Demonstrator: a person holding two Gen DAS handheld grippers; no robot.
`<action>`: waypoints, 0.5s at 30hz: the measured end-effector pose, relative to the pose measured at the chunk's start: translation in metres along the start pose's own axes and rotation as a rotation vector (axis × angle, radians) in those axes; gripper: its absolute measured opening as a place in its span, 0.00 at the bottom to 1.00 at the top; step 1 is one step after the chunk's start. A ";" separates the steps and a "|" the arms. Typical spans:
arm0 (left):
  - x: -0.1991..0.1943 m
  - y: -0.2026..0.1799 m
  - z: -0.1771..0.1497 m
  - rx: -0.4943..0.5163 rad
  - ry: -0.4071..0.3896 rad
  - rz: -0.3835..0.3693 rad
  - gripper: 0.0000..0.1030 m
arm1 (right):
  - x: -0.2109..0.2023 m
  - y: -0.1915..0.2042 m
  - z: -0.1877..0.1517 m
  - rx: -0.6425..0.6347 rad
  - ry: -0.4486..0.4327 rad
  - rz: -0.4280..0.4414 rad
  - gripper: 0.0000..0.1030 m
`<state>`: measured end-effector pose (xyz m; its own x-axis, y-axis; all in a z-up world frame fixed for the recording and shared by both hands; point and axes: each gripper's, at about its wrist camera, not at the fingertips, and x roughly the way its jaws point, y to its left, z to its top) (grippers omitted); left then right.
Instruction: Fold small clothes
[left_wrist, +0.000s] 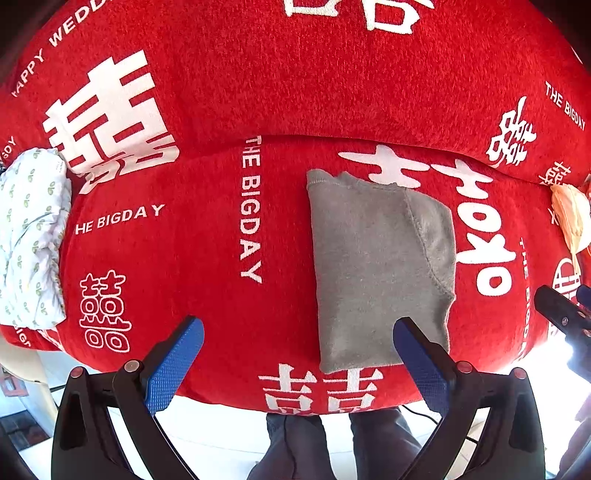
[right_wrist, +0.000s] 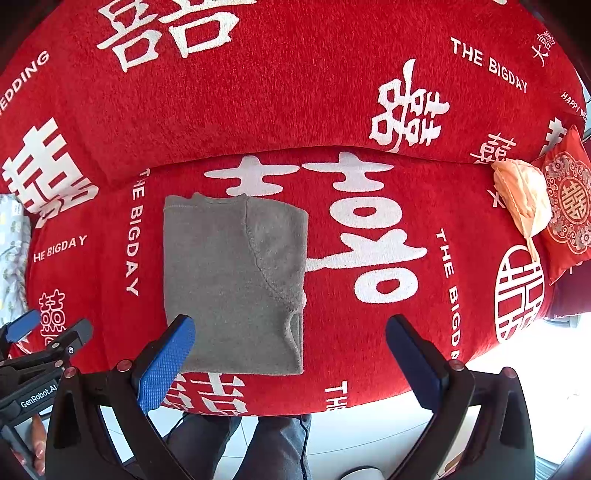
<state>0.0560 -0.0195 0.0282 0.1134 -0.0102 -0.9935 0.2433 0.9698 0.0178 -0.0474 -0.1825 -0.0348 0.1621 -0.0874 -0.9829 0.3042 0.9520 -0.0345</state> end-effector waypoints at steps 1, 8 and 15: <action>0.000 0.000 0.000 0.000 -0.002 0.004 1.00 | 0.000 0.000 0.001 -0.001 0.001 0.000 1.00; -0.002 -0.001 -0.001 -0.003 -0.013 0.023 1.00 | 0.001 0.001 0.000 -0.005 0.006 0.008 1.00; -0.006 -0.003 -0.001 0.012 -0.042 0.047 1.00 | 0.000 0.000 0.000 -0.008 0.007 0.005 1.00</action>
<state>0.0540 -0.0218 0.0340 0.1653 0.0246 -0.9859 0.2479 0.9665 0.0657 -0.0474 -0.1820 -0.0353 0.1573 -0.0812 -0.9842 0.2959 0.9547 -0.0315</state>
